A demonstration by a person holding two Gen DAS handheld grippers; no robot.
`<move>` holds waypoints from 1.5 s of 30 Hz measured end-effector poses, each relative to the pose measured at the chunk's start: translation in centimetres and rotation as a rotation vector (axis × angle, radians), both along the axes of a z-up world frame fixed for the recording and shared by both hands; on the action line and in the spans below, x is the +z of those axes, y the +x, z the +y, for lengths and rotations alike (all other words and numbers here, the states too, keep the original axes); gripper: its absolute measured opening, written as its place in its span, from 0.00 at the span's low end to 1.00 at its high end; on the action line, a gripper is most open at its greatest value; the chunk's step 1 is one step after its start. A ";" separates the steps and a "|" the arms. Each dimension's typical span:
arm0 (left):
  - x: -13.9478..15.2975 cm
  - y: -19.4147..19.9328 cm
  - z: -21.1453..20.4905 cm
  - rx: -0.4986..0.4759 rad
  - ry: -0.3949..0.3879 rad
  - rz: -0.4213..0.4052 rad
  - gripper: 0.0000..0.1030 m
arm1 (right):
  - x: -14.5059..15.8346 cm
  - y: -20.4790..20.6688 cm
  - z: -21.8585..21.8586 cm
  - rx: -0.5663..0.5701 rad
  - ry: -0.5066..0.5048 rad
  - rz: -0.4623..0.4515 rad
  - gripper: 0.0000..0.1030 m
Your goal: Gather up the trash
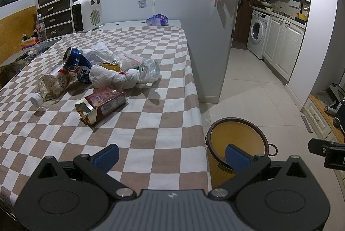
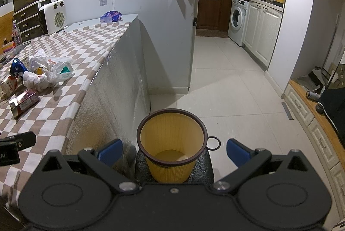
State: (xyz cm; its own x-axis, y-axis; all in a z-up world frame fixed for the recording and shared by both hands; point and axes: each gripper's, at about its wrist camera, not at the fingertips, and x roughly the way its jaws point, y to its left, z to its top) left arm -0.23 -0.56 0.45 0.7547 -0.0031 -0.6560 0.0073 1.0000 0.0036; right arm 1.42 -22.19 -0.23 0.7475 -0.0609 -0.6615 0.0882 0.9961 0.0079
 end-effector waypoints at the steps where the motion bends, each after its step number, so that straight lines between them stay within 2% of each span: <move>1: 0.0 0.0 0.1 0.000 0.000 0.001 1.00 | 0.0 0.0 0.1 0.000 0.000 0.000 1.00; 13: 0.0 0.0 0.0 0.000 -0.001 -0.002 1.00 | 0.0 -0.1 -0.1 0.000 0.001 0.000 1.00; 17: 0.5 0.4 0.1 0.014 -0.003 -0.029 1.00 | 0.0 -0.2 0.0 0.000 -0.001 -0.007 1.00; 25: 1.1 1.5 2.6 0.090 0.005 -0.094 1.00 | 0.4 0.4 -0.1 -0.029 0.034 -0.065 1.00; 33: 1.4 4.2 6.3 0.167 0.072 -0.168 1.00 | 1.6 2.6 1.2 0.008 0.056 -0.155 1.00; 40: 0.1 7.8 9.4 0.106 0.122 -0.157 1.00 | 2.6 5.5 2.9 0.034 0.110 -0.207 1.00; 45: -1.6 10.0 11.7 0.031 0.099 -0.138 1.00 | 2.8 7.3 4.6 0.093 0.112 -0.229 1.00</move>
State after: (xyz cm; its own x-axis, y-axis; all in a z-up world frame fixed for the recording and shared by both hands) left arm 9.81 11.14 -1.17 0.8364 0.0812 -0.5420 -0.0312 0.9944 0.1009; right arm 8.68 -17.63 2.60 0.8772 0.0793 -0.4736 -0.0206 0.9916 0.1278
